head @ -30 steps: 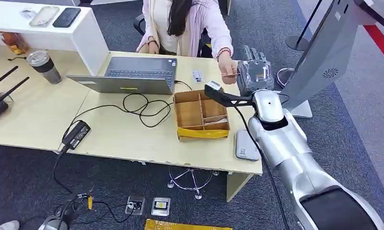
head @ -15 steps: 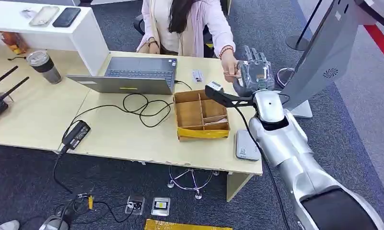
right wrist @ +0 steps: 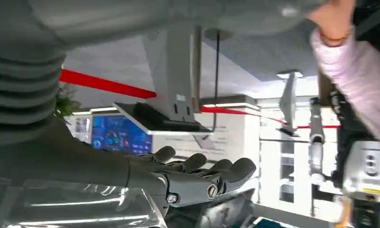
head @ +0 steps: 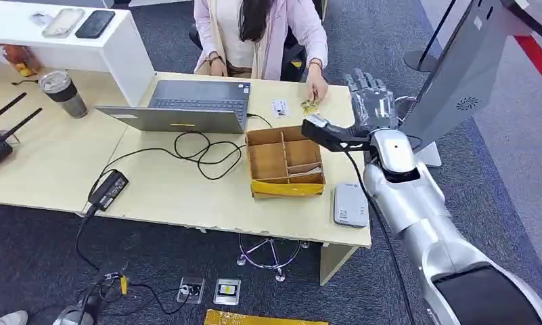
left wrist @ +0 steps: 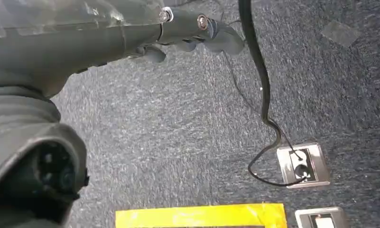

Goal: Pass the card to the sensor for recognition and then transmit it.

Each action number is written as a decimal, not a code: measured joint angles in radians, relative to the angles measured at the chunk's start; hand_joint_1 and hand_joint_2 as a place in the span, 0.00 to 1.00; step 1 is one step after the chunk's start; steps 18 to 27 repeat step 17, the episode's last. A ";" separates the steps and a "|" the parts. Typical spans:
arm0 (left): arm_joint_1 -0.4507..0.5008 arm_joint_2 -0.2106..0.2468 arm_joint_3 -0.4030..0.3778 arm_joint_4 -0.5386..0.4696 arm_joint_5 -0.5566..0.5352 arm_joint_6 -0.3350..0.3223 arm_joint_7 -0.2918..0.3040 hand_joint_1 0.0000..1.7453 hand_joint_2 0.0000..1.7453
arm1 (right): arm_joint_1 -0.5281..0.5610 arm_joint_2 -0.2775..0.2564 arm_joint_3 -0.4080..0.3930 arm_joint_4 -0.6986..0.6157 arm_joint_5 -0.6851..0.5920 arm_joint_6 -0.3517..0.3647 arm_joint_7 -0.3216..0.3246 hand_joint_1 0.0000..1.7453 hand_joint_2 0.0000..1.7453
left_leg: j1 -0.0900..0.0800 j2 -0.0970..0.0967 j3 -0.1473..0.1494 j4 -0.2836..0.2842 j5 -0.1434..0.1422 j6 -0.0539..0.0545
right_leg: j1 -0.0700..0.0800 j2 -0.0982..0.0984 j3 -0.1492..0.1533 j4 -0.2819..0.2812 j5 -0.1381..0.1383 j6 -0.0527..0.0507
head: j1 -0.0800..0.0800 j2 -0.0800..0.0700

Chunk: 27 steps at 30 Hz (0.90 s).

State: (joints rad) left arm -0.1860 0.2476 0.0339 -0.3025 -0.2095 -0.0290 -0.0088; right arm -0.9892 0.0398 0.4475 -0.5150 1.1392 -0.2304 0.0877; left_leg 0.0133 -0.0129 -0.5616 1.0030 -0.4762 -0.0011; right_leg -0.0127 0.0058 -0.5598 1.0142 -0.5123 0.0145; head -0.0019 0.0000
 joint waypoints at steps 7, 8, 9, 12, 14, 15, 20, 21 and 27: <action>0.011 0.003 0.022 0.002 0.001 -0.065 -0.062 0.00 0.00 | 0.047 -0.168 -0.086 0.049 -0.093 -0.024 -0.024 0.00 0.00 | 0.000 -0.001 -0.001 0.002 0.000 0.001 | 0.000 -0.002 0.000 -0.002 0.001 0.001 | 0.000 0.000; 0.006 0.002 0.021 0.002 -0.009 -0.073 -0.069 0.00 0.00 | 0.061 -0.207 -0.104 0.059 -0.118 -0.020 -0.026 0.00 0.00 | 0.000 -0.001 0.000 0.002 -0.001 0.001 | -0.001 -0.002 0.000 -0.002 0.001 0.001 | 0.000 0.000; 0.000 0.000 0.021 0.001 -0.011 -0.072 -0.069 0.00 0.00 | 0.075 -0.231 -0.118 0.066 -0.137 -0.013 -0.031 0.00 0.00 | 0.000 -0.002 -0.001 0.002 -0.001 0.001 | -0.001 -0.003 0.001 -0.002 0.001 0.001 | 0.000 0.000; -0.003 -0.004 0.023 0.001 0.023 -0.063 -0.069 0.00 0.00 | 0.107 -0.314 -0.163 0.091 -0.189 -0.003 -0.035 0.00 0.00 | -0.001 -0.003 -0.001 0.002 -0.001 0.001 | -0.001 -0.004 0.001 -0.002 0.001 0.001 | 0.001 0.000; 0.001 -0.006 0.032 0.001 0.056 -0.042 -0.069 0.00 0.00 | 0.128 -0.358 -0.191 0.104 -0.224 -0.003 -0.039 0.00 0.00 | 0.000 -0.001 -0.001 0.002 -0.001 0.001 | -0.001 -0.003 0.001 -0.002 0.001 0.001 | 0.000 0.000; 0.003 -0.006 0.037 0.001 0.068 -0.033 -0.069 0.00 0.00 | 0.137 -0.376 -0.205 0.109 -0.241 -0.003 -0.040 0.00 0.00 | 0.000 -0.001 -0.001 0.002 -0.001 0.001 | -0.001 -0.003 0.001 -0.002 0.001 0.001 | 0.000 0.000; 0.014 -0.003 0.056 0.001 0.107 -0.015 -0.070 0.00 0.00 | 0.171 -0.427 -0.247 0.127 -0.298 -0.006 -0.040 0.00 0.00 | 0.000 -0.002 -0.001 0.002 -0.002 0.002 | -0.001 -0.004 0.001 -0.002 0.001 0.001 | 0.000 0.000; 0.014 -0.003 0.056 0.001 0.107 -0.015 -0.070 0.00 0.00 | 0.171 -0.427 -0.247 0.127 -0.298 -0.006 -0.040 0.00 0.00 | 0.000 -0.002 -0.001 0.002 -0.002 0.002 | -0.001 -0.004 0.001 -0.002 0.001 0.001 | 0.000 0.000; 0.014 -0.003 0.056 0.001 0.107 -0.015 -0.070 0.00 0.00 | 0.171 -0.427 -0.247 0.127 -0.298 -0.006 -0.040 0.00 0.00 | 0.000 -0.002 -0.001 0.002 -0.002 0.002 | -0.001 -0.004 0.001 -0.002 0.001 0.001 | 0.000 0.000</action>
